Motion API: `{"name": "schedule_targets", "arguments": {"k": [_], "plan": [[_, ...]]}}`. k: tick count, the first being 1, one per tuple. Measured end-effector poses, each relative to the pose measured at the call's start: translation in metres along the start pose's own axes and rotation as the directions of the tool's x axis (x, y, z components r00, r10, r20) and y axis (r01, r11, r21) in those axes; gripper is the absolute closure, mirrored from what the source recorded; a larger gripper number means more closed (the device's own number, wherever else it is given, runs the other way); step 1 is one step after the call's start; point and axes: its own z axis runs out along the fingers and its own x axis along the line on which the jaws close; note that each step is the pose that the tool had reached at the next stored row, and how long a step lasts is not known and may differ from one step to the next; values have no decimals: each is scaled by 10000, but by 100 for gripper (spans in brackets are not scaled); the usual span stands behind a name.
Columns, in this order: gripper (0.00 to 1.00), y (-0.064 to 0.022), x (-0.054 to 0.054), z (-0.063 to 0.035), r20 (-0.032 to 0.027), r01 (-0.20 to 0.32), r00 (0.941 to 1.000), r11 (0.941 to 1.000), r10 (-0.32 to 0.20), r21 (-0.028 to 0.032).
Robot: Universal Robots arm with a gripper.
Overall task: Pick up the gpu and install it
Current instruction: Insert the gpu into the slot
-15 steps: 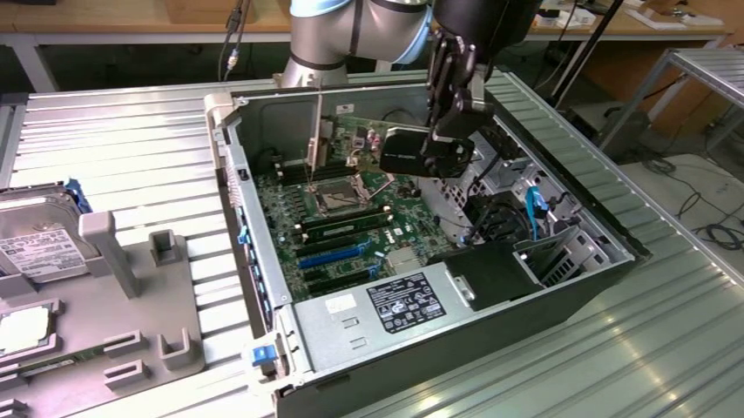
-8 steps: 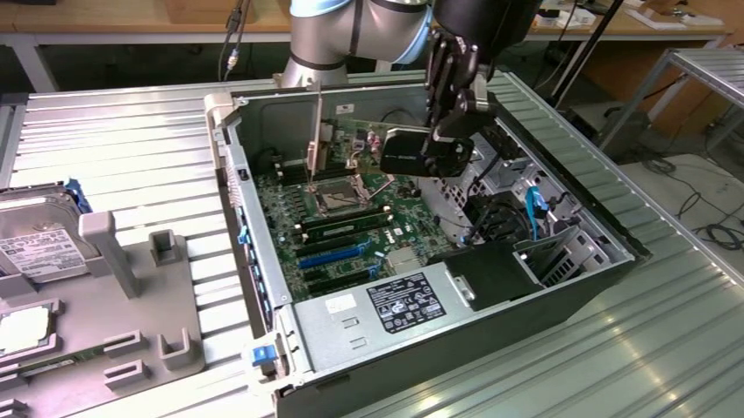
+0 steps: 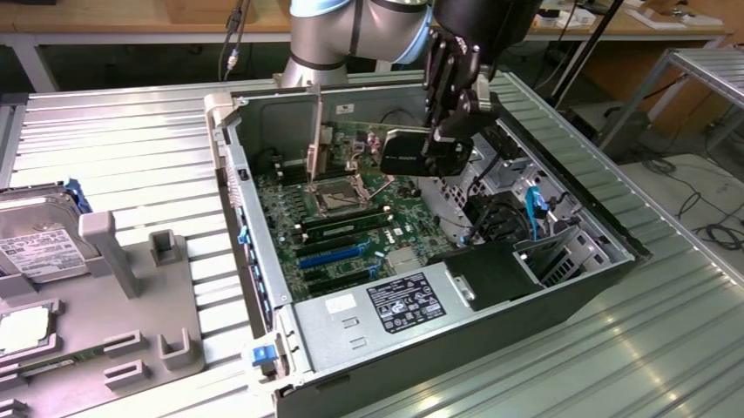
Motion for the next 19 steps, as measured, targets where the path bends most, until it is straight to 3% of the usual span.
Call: {"name": "schedule_targets", "arguments": {"k": [13, 19], "plan": [[73, 0, 0, 0, 6, 922, 9957, 9957, -922, -21], [73, 0, 0, 0, 10, 1460, 9893, 9893, -1460, -33]]}}
